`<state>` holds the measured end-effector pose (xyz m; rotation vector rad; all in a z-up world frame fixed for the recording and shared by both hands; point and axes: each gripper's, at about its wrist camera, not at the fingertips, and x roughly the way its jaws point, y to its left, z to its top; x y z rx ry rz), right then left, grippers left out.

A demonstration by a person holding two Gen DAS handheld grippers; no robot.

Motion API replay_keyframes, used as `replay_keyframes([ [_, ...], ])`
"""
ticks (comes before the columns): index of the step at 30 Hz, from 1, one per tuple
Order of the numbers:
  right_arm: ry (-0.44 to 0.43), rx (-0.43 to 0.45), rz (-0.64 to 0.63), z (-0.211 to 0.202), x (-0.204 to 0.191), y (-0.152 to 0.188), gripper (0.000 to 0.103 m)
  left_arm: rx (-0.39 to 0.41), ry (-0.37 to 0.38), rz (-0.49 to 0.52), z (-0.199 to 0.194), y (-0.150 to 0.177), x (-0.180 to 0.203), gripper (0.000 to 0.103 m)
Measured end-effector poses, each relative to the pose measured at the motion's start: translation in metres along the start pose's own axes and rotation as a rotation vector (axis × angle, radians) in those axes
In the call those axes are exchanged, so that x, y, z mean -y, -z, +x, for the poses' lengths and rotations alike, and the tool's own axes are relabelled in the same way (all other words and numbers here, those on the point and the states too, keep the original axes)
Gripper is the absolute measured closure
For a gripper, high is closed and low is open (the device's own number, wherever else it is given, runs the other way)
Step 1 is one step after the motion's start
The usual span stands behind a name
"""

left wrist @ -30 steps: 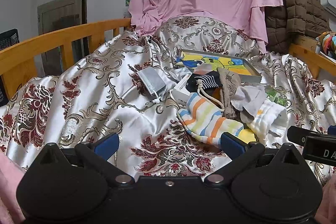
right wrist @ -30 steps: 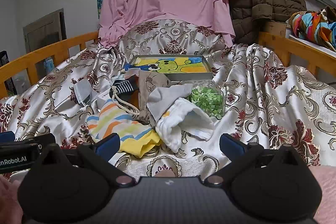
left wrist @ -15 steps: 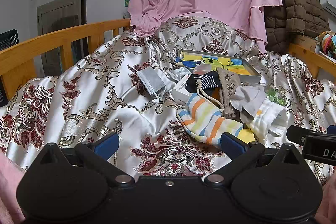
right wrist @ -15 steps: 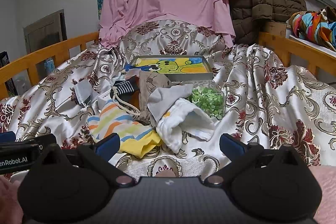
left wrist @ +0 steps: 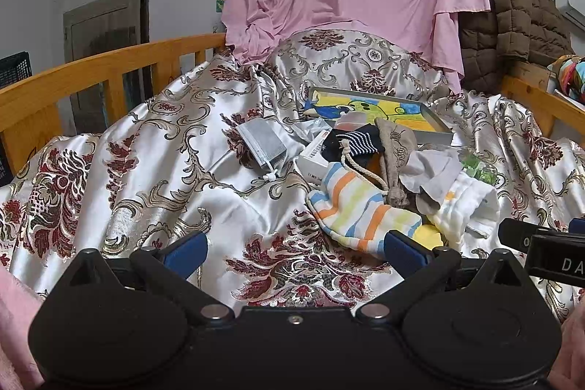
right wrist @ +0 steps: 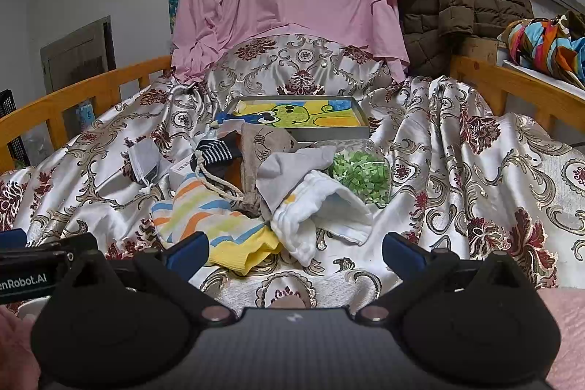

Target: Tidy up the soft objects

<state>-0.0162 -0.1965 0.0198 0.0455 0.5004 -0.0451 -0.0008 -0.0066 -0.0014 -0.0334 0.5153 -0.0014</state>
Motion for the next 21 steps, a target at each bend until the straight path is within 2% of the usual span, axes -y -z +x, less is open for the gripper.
replay_keyframes([
  [21,0.000,-0.002,0.001,0.0010,-0.0008,0.0022,0.000,-0.013,0.003,0.015,0.0009,-0.0010,0.0079,0.001],
])
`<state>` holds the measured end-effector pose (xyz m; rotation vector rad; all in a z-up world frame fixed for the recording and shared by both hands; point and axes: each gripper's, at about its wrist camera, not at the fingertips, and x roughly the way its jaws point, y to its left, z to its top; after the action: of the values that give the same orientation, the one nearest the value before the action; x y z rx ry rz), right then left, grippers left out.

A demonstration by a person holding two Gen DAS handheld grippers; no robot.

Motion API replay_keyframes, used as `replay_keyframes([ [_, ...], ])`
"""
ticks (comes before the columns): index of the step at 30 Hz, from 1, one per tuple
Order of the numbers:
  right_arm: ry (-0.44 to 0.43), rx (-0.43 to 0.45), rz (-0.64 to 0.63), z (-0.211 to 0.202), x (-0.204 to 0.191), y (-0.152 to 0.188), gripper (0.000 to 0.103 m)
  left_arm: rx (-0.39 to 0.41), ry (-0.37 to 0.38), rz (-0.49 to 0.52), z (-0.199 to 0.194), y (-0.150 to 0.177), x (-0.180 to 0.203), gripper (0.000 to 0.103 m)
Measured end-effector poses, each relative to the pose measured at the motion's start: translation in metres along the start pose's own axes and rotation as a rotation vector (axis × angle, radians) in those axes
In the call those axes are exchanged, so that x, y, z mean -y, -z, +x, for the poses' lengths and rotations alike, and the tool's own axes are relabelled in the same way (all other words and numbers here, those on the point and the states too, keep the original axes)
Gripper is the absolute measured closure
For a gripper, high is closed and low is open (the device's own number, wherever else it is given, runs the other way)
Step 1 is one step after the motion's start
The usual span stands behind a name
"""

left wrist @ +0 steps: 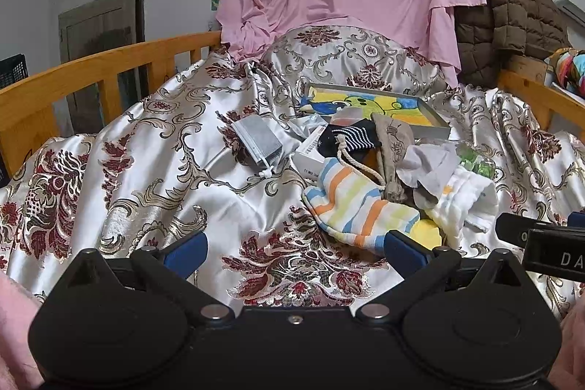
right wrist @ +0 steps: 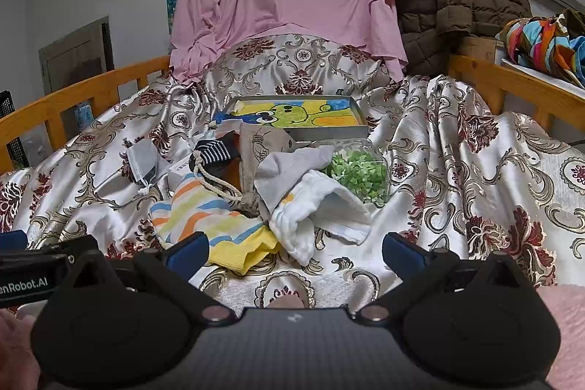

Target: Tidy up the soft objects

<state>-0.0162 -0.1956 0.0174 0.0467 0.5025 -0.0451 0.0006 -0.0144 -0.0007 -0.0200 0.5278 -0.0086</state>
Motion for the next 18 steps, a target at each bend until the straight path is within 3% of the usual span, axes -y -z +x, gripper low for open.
replay_keyframes([
  [12,-0.003,-0.002,-0.004,0.003,-0.001,-0.003,0.000,0.000,0.026,-0.003,0.013,-0.014,-0.005,0.001],
  [18,-0.051,0.004,-0.123,0.016,-0.001,-0.017,0.000,-0.040,0.140,0.121,0.051,-0.038,0.005,0.001],
])
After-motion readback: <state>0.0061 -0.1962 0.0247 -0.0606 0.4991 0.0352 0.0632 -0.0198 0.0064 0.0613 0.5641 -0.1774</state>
